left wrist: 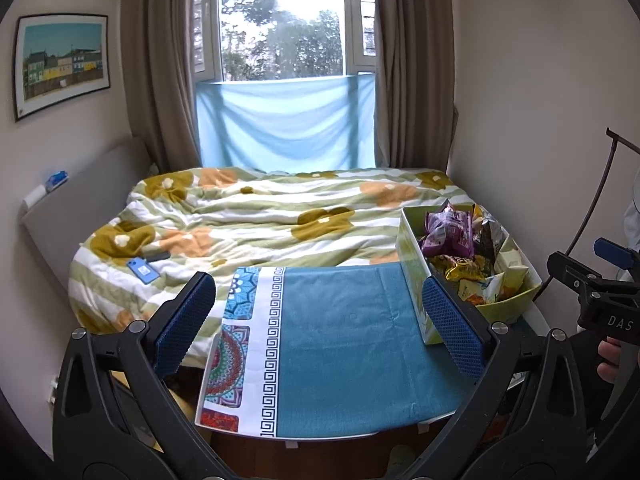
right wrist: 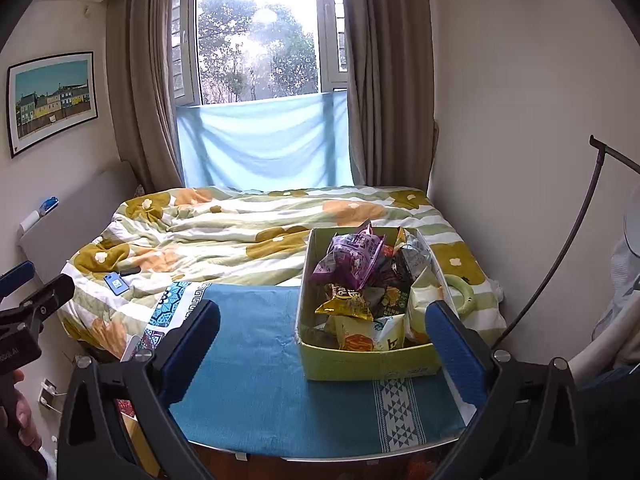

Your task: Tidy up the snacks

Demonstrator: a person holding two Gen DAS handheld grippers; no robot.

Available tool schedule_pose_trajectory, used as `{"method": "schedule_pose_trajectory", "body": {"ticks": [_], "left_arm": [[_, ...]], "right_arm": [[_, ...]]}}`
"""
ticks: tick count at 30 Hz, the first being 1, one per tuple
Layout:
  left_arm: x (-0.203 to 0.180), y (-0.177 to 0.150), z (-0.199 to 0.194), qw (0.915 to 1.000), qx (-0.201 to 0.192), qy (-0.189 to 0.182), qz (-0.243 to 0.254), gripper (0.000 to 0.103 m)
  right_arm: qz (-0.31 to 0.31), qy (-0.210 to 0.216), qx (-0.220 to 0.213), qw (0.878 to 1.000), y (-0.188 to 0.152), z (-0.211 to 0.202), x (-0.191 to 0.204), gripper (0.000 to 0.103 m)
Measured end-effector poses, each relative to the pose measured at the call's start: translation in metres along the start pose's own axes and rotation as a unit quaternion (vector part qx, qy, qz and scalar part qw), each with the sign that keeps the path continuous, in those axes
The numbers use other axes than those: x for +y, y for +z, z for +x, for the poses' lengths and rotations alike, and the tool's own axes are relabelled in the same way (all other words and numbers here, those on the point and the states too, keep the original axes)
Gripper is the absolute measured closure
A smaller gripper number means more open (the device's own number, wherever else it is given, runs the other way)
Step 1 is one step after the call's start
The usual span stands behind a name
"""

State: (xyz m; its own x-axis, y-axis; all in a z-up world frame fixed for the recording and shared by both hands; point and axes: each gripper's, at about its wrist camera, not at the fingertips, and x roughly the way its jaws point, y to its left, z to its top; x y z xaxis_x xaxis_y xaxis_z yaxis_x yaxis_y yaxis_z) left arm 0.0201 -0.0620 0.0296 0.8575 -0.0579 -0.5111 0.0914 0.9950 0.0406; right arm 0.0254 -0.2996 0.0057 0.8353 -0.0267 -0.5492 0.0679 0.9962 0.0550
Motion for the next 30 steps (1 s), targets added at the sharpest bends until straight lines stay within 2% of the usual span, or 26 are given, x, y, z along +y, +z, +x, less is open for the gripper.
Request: {"method": "schedule_pose_trajectory", "body": {"ticks": [30], "left_arm": [[-0.012, 0.000, 0.018, 0.9999, 0.011, -0.002, -0.005, 0.001]], "right_arm": [[0.000, -0.002, 0.016, 1.000, -0.002, 0.012, -0.002, 0.001]]}}
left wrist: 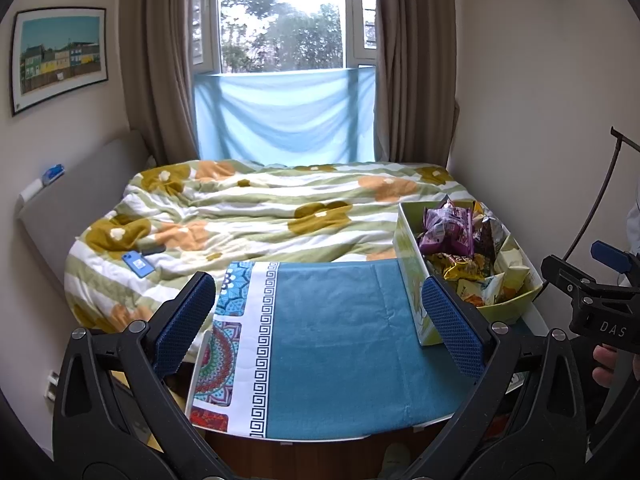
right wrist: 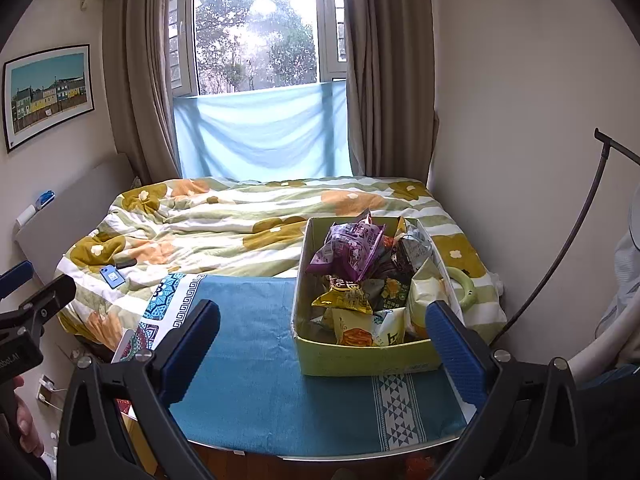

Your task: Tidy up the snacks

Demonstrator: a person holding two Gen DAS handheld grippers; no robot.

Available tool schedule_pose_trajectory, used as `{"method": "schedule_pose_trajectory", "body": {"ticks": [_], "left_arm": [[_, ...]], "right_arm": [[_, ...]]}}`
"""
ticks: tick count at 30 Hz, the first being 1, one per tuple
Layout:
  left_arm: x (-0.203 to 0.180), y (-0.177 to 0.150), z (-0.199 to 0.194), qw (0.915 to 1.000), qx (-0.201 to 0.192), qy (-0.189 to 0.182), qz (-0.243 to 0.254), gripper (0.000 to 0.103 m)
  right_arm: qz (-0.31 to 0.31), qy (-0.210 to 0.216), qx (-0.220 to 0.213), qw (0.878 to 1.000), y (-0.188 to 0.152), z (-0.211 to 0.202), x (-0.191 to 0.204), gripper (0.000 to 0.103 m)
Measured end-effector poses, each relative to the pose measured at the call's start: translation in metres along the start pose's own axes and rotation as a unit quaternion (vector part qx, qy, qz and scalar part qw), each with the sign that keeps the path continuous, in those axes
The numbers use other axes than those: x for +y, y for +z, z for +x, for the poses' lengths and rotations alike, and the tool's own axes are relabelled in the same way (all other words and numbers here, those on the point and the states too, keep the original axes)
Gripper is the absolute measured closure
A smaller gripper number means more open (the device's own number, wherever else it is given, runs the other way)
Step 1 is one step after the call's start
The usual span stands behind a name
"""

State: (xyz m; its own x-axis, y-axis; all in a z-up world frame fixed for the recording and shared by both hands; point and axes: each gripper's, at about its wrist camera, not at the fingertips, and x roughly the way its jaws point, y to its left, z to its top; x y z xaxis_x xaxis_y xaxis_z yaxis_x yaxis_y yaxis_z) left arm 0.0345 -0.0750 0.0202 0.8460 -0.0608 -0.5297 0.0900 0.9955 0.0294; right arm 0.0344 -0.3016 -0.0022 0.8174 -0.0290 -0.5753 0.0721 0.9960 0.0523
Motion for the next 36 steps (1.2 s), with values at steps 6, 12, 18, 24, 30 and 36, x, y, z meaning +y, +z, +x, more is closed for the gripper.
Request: {"method": "schedule_pose_trajectory", "body": {"ticks": [6, 12, 18, 24, 30, 36], "left_arm": [[0.002, 0.000, 0.005, 1.0000, 0.006, -0.001, -0.007, 0.001], [0.003, 0.000, 0.006, 0.9999, 0.007, -0.002, -0.008, 0.001], [0.007, 0.000, 0.008, 0.9998, 0.006, -0.007, -0.018, 0.001], [0.010, -0.002, 0.009, 0.9998, 0.008, -0.005, -0.019, 0.001], [0.009, -0.003, 0.010, 0.9998, 0.010, -0.006, -0.015, 0.001], [0.010, -0.002, 0.008, 0.9999, 0.004, 0.001, -0.012, 0.001]], "right_arm": [[-0.002, 0.001, 0.001, 1.000, -0.001, 0.002, 0.001, 0.001], [-0.002, 0.002, 0.002, 1.000, -0.001, 0.002, 0.002, 0.001], [-0.002, 0.002, 0.001, 1.000, -0.001, 0.003, 0.002, 0.001], [-0.003, 0.002, 0.001, 1.000, -0.001, 0.003, 0.002, 0.001], [-0.003, 0.001, 0.002, 1.000, -0.001, 0.003, 0.004, 0.001], [-0.003, 0.002, 0.002, 1.000, -0.001, 0.003, 0.004, 0.001]]}}
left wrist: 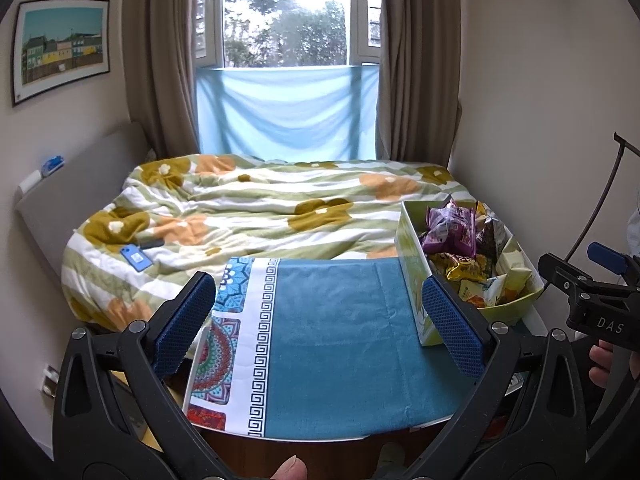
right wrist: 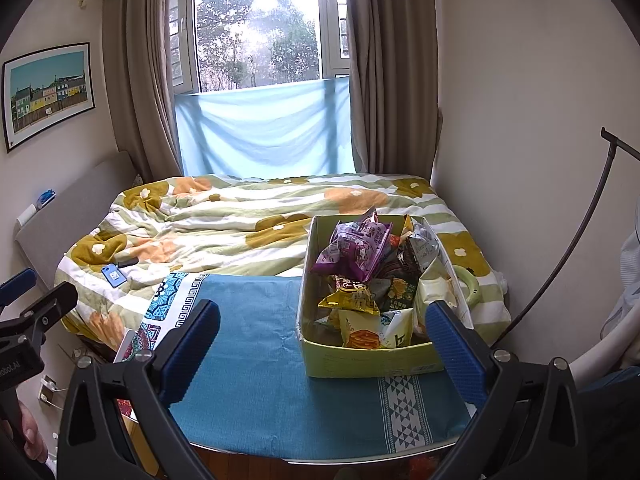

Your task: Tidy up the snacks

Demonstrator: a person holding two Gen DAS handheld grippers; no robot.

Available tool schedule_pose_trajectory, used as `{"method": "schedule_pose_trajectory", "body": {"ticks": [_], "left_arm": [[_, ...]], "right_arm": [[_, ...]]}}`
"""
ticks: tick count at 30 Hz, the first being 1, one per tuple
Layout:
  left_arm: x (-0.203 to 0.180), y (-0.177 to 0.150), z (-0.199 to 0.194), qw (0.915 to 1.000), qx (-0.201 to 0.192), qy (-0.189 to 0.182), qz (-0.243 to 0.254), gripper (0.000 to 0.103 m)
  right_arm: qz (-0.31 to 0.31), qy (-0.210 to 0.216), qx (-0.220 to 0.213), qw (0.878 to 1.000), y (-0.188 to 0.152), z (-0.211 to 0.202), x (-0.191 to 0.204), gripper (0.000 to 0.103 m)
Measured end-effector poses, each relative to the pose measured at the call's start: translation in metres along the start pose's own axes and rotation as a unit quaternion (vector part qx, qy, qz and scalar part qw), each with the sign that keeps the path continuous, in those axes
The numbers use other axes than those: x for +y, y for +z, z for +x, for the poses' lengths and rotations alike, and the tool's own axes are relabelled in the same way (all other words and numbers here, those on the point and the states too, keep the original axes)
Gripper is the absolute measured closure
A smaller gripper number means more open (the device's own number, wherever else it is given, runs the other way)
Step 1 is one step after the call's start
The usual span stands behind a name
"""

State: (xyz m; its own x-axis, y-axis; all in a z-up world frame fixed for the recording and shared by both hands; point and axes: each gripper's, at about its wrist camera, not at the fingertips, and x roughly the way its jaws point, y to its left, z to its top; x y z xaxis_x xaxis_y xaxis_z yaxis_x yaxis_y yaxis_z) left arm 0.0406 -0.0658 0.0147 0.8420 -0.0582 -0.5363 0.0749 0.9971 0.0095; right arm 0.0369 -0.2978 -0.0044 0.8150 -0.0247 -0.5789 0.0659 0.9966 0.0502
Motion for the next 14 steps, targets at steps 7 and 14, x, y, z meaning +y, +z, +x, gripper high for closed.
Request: {"method": "schedule_pose_trajectory", "body": {"ticks": [7, 14], "left_arm": [[0.0030, 0.0005, -0.0037, 0.9999, -0.006, 0.005, -0.007, 0.001], [0.0025, 0.0001, -0.0061, 0.9999, -0.014, 0.002, -0.004, 0.001]], "right_arm": [[-0.001, 0.001, 0.000, 1.000, -0.0002, 0.0002, 0.0017, 0.001], [-0.002, 0.001, 0.000, 1.000, -0.0006, -0.0002, 0.0078, 0.001]]}}
